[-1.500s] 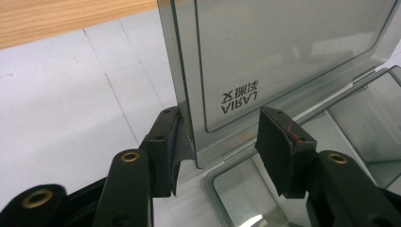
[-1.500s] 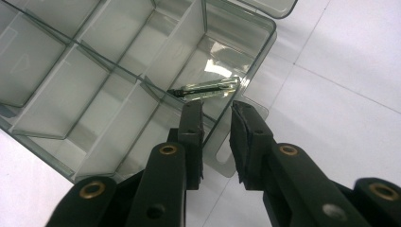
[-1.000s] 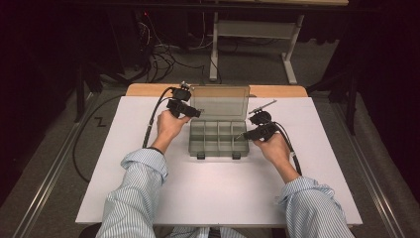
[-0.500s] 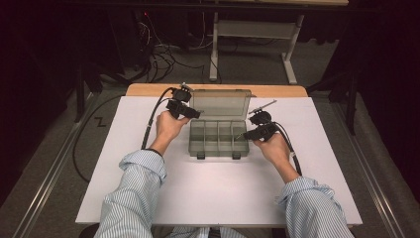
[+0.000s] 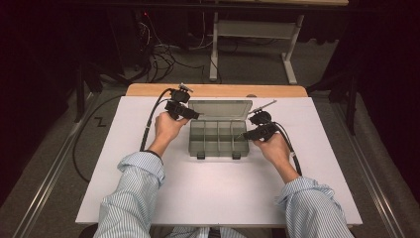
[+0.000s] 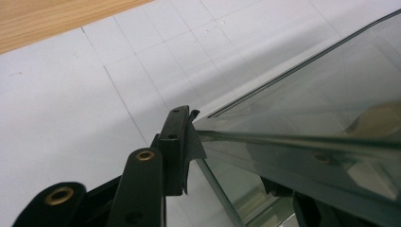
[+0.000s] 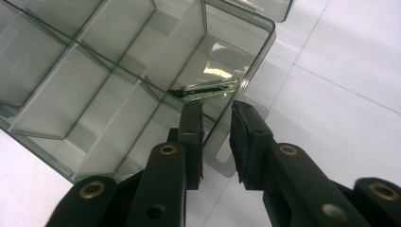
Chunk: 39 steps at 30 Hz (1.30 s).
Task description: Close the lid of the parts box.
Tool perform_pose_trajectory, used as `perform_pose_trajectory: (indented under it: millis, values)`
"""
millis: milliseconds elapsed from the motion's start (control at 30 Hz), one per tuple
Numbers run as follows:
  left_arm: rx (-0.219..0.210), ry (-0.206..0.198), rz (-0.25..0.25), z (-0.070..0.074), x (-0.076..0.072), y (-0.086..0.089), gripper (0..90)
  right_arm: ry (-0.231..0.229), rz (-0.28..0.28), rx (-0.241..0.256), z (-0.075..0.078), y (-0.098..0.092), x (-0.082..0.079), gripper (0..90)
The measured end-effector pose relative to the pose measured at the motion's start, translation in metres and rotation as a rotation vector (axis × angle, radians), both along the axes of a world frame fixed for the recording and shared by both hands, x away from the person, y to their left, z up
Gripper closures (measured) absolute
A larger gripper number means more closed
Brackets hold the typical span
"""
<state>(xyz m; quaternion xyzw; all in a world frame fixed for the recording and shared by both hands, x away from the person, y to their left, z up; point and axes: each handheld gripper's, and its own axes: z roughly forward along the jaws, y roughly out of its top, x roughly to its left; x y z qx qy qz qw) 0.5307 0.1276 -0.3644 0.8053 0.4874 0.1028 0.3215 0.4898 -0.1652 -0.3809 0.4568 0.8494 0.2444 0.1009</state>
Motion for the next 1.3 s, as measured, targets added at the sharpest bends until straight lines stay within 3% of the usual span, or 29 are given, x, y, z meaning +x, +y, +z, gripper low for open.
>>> perform_pose_trajectory:
  millis: [433, 633, 1033, 1300]
  values:
    - [0.009, -0.004, -0.014, 0.005, -0.005, 0.000, 58.3, 0.000, 0.000, 0.002, 0.000, 0.000, 0.000, 77.0]
    - [0.045, -0.030, -0.022, 0.011, -0.012, -0.003, 59.0, -0.001, 0.000, 0.003, 0.000, 0.000, 0.000, 77.0]
    - [0.002, -0.060, -0.028, 0.027, -0.027, 0.002, 59.4, -0.002, -0.001, 0.008, -0.001, -0.001, -0.001, 76.9]
    - [-0.003, -0.057, -0.028, 0.024, -0.030, 0.004, 59.4, -0.009, 0.003, 0.006, -0.001, -0.001, -0.001, 76.9]
